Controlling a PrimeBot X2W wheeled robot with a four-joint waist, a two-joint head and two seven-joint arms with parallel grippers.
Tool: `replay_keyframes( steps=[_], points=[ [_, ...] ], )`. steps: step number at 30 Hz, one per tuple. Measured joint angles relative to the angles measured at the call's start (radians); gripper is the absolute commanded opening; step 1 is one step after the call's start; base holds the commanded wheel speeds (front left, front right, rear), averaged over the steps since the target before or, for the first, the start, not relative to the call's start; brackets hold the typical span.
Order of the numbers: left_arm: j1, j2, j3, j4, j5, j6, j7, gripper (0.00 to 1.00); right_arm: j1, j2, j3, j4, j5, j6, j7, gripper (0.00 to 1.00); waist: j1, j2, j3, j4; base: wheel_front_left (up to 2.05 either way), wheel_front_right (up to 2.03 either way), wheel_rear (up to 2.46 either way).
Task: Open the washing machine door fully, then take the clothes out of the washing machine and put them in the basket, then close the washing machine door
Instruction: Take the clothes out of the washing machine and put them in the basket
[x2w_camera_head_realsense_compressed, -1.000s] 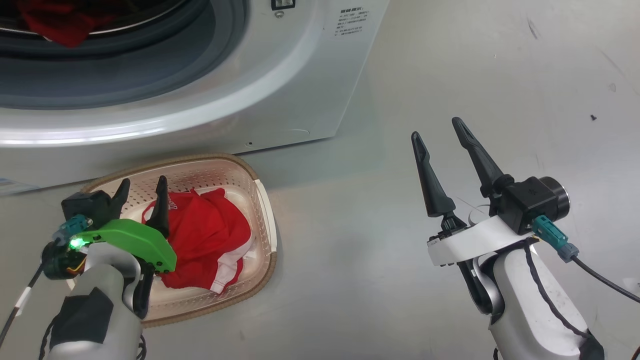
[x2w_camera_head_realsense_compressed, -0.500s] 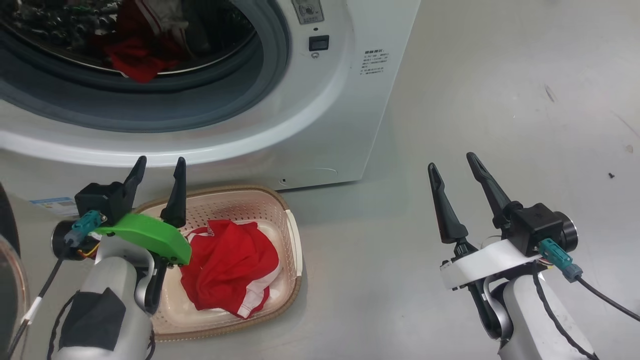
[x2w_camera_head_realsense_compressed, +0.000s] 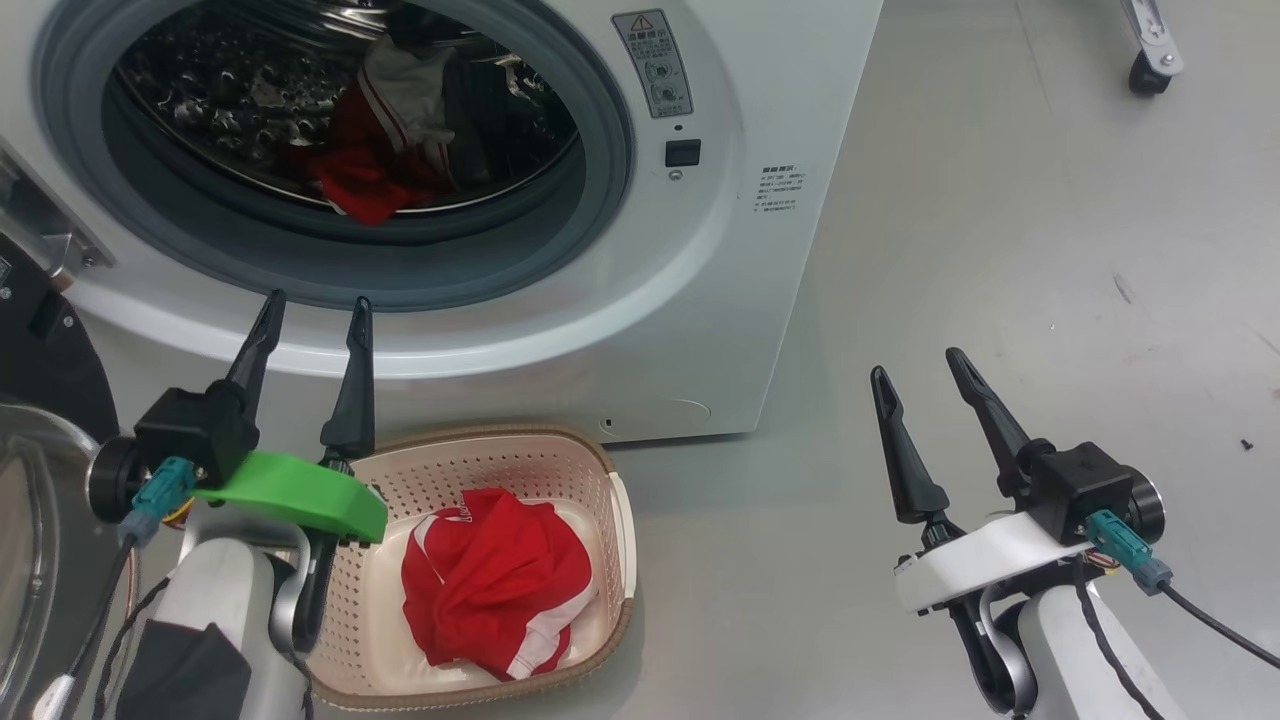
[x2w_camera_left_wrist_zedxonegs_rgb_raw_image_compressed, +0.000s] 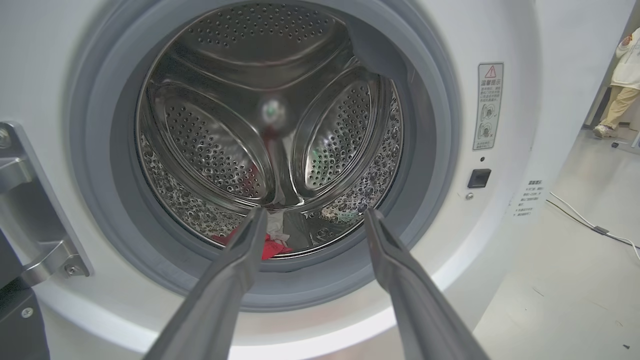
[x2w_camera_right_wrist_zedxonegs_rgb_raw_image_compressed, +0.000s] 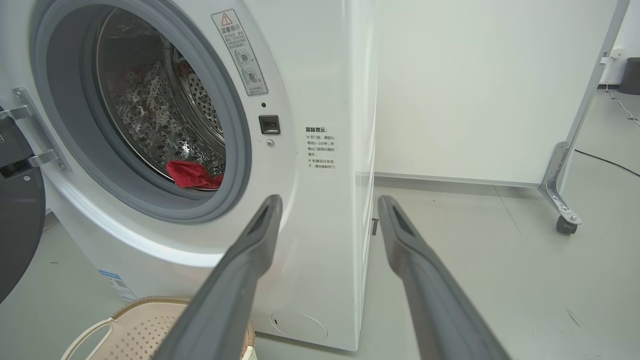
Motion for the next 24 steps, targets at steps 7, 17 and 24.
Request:
replay_keyframes(
  steps=[7,17,24],
  points=[
    [0.108,0.000,-0.002,-0.070,0.011,0.020,0.000,1.00,0.038,0.000,-0.006,0.000,-0.002,0.006,0.000,1.00,0.0001,0.0000,-0.052,0.011,0.00,0.00,0.00],
    [0.270,0.000,-0.005,-0.133,0.017,0.063,0.000,1.00,0.090,0.001,-0.028,-0.003,-0.002,0.006,0.000,1.00,0.0000,0.0000,-0.106,0.019,0.00,0.00,0.00],
    [0.359,0.000,-0.013,-0.188,0.017,0.075,0.005,1.00,0.121,0.002,-0.031,-0.006,-0.006,0.006,0.000,1.00,0.0000,0.0000,-0.130,0.023,0.00,0.00,0.00]
  ],
)
